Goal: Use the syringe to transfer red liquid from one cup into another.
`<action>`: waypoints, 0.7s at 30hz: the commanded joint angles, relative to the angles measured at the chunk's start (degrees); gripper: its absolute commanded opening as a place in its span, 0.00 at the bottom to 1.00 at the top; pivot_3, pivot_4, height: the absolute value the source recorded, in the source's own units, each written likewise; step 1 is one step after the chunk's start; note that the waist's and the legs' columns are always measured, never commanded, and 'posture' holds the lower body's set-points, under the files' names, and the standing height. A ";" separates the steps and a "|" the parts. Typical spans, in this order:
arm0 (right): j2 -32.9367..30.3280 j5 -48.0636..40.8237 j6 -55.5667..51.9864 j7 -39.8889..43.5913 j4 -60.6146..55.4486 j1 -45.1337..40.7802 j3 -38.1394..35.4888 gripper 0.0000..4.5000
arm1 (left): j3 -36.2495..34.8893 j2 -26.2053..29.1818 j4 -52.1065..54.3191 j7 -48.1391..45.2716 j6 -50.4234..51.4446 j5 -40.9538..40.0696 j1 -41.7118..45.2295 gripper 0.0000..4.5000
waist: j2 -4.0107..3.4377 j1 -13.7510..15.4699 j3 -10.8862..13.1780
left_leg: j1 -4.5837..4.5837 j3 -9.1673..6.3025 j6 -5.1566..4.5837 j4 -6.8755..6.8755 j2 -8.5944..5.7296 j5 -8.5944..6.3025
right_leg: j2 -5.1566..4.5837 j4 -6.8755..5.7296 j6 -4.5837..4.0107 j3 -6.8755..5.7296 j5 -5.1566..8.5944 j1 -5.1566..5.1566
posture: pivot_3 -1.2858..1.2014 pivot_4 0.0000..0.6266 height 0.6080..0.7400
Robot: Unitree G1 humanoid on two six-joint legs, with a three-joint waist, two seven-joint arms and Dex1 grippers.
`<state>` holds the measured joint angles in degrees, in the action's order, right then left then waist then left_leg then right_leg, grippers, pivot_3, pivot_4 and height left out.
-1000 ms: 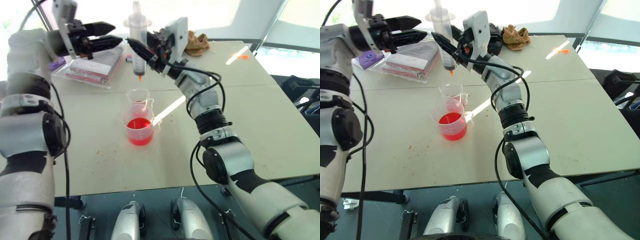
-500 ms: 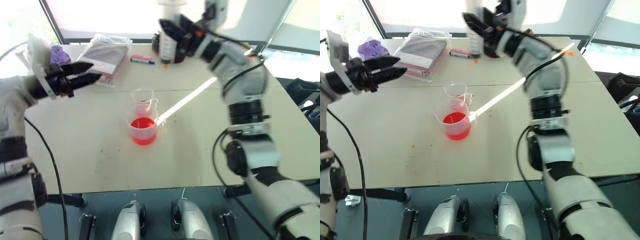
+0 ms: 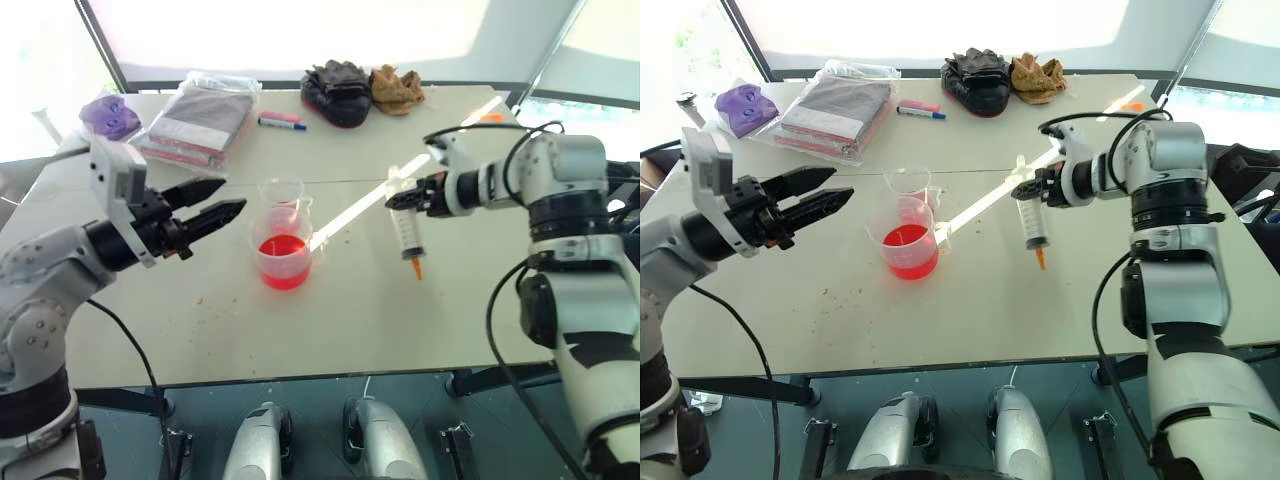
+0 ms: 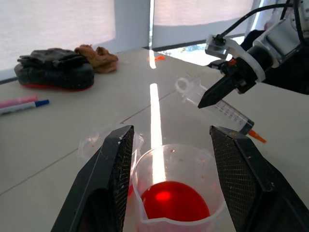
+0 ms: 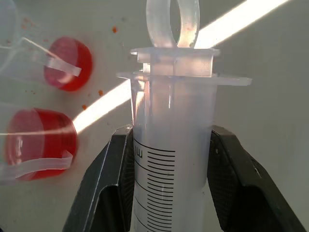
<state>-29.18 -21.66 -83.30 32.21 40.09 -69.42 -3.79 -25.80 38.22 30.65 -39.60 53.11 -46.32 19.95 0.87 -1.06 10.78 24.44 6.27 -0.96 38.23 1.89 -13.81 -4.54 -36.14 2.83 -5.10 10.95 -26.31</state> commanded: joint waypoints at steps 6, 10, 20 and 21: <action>3.82 1.61 -1.45 -4.32 2.50 3.47 -1.34 0.35 | 0.50 -1.52 4.54 5.95 -0.95 -4.73 -1.18 0.57 | 0.03 0.59 -0.02 | 0.05 -0.04 -0.01 0.01 -0.07 0.00 | -0.07 0.05 0.02 0.00 0.01 0.05 | 0.52 0.24 1.00; 4.41 2.26 -0.17 -4.89 2.63 4.63 -0.87 0.64 | 0.81 -1.26 4.91 7.87 -0.94 -6.54 -1.27 0.57 | 0.12 0.29 -0.08 | 0.03 -0.08 -0.02 0.01 -0.05 -0.01 | -0.06 0.09 0.03 -0.02 0.01 0.11 | 0.52 0.24 1.00; -0.49 2.12 1.79 -1.43 -7.81 7.06 3.54 0.99 | 0.09 1.40 4.00 9.01 -2.32 -7.88 -4.86 0.57 | 0.15 0.44 -0.12 | -0.37 -0.17 -0.01 0.01 -0.04 -0.02 | -0.05 0.27 -0.11 -0.09 0.12 0.63 | 0.52 0.24 1.00; -2.85 1.43 1.83 -0.07 -12.76 8.43 4.50 0.99 | -0.51 1.93 4.05 8.72 -2.51 -7.69 -6.35 0.57 | 0.14 0.52 -0.11 | -0.33 -0.18 -0.02 0.00 -0.05 -0.03 | -0.06 0.28 -0.08 -0.10 0.13 0.61 | 0.52 0.24 1.00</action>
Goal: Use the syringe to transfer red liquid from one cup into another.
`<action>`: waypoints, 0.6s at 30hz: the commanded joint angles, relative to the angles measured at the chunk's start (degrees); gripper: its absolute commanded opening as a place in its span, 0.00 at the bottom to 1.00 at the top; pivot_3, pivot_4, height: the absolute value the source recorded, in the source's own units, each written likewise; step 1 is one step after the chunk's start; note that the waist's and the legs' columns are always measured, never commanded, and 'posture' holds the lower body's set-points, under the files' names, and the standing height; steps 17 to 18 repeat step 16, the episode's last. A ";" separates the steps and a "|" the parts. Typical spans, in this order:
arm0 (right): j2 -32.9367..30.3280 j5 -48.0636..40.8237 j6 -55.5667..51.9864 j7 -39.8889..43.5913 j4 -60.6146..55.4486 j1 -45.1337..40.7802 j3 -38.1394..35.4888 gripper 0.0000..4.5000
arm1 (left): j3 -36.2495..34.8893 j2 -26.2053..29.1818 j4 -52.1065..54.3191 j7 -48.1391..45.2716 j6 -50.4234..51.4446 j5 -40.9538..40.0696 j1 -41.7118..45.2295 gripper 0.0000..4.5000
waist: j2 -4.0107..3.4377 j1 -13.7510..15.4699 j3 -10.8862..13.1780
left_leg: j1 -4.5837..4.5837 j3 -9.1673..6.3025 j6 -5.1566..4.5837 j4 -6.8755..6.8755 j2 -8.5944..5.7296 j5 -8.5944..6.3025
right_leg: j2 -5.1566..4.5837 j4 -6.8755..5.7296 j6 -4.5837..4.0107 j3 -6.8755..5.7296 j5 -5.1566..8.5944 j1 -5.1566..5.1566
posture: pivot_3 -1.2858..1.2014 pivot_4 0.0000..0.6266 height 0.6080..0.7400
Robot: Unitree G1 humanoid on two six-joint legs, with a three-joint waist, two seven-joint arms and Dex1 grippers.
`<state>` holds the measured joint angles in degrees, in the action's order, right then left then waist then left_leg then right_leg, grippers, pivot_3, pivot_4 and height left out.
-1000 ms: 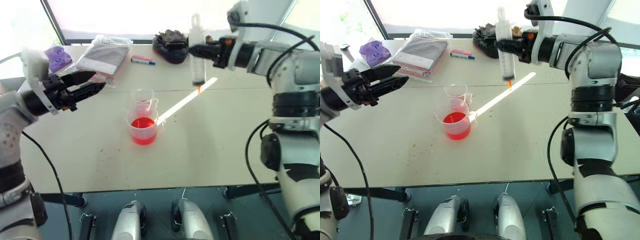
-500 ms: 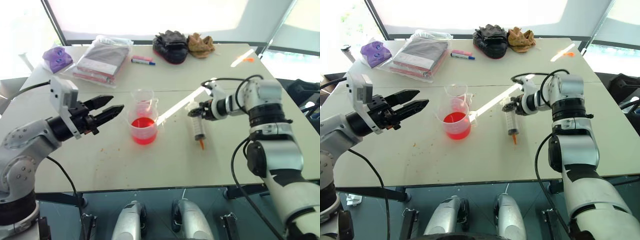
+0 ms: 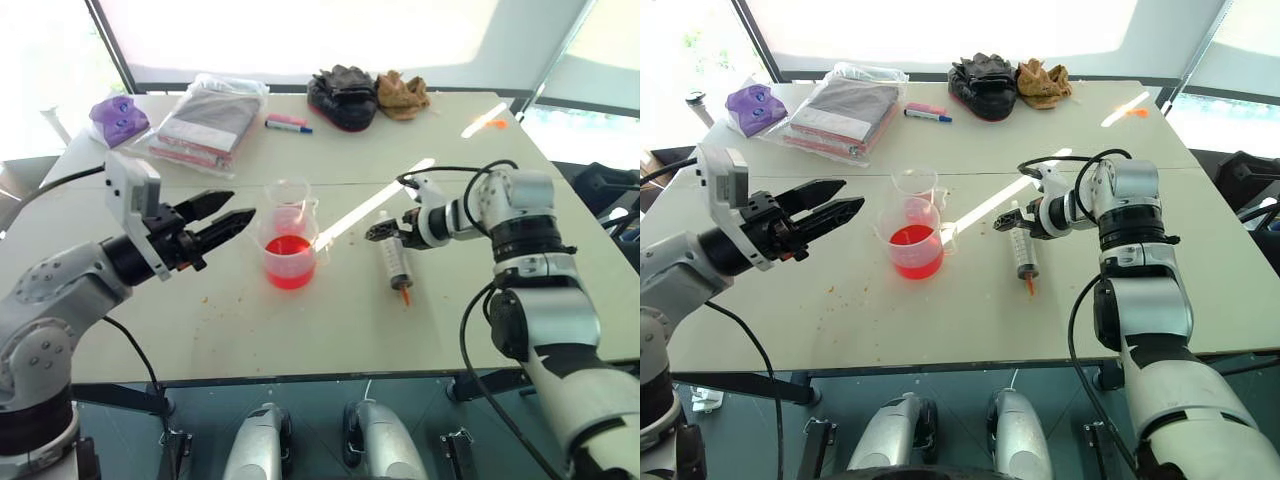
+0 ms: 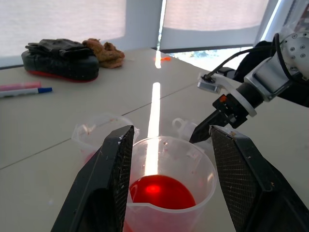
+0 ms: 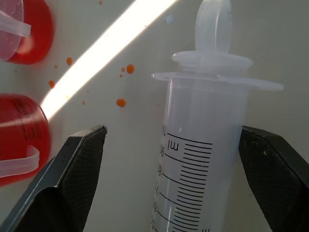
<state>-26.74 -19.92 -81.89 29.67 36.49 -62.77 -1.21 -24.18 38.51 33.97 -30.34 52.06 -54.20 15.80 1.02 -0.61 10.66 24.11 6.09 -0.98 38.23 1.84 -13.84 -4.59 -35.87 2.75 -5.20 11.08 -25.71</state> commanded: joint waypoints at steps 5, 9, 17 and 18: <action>-19.97 -6.19 4.69 13.62 -37.85 12.14 5.06 0.99 | -5.64 4.00 1.80 -0.81 -1.59 -1.68 -8.18 0.57 | -0.05 0.01 0.04 | 0.55 0.05 -0.09 -0.02 -0.03 -0.06 | -0.08 -0.02 0.26 0.00 0.01 -0.61 | 0.52 0.24 1.00; -22.86 -12.87 3.00 16.98 -49.33 19.66 -2.56 0.99 | -6.32 4.95 1.18 -0.86 -1.67 -3.13 -9.05 0.57 | -0.02 -0.35 0.03 | 0.37 0.05 -0.07 -0.07 0.07 -0.09 | 0.02 -0.01 0.32 0.00 0.14 -0.51 | 0.52 0.24 1.00; -18.05 -14.65 21.37 16.62 -58.50 38.25 -18.41 0.99 | -4.69 6.48 -1.45 -2.53 -3.06 -1.26 -10.21 0.57 | -0.02 0.51 0.03 | 0.38 0.05 -0.05 -0.06 0.01 -0.09 | -0.06 0.16 0.20 0.00 0.29 -0.43 | 0.52 0.24 1.00; -18.05 -14.65 21.37 16.62 -58.50 38.25 -18.41 0.99 | -4.69 6.48 -1.45 -2.53 -3.06 -1.26 -10.21 0.57 | -0.02 0.51 0.03 | 0.38 0.05 -0.05 -0.06 0.01 -0.09 | -0.06 0.16 0.20 0.00 0.29 -0.43 | 0.52 0.24 1.00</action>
